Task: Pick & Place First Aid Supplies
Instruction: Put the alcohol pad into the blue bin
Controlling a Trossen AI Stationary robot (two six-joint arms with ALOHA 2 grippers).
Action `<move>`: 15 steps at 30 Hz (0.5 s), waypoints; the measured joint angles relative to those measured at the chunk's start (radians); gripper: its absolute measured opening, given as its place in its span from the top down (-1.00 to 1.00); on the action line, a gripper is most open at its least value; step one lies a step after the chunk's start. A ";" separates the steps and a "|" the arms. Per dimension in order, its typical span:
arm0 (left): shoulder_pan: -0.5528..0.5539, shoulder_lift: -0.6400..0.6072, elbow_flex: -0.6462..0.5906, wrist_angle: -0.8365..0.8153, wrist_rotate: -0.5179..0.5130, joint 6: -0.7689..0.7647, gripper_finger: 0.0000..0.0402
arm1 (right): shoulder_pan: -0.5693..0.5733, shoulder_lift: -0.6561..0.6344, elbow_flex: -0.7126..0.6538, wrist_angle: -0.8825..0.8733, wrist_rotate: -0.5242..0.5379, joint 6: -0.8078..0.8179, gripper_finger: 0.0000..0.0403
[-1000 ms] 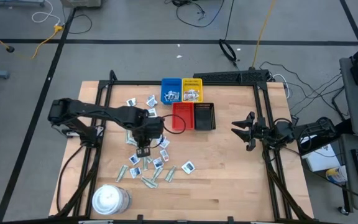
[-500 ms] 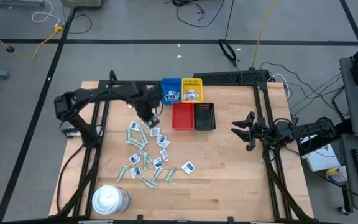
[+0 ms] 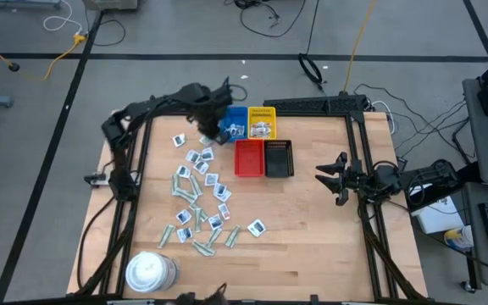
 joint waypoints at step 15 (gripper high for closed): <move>0.052 0.319 0.414 -0.070 -0.012 0.093 1.00 | 0.000 0.000 0.000 0.000 0.000 0.000 0.23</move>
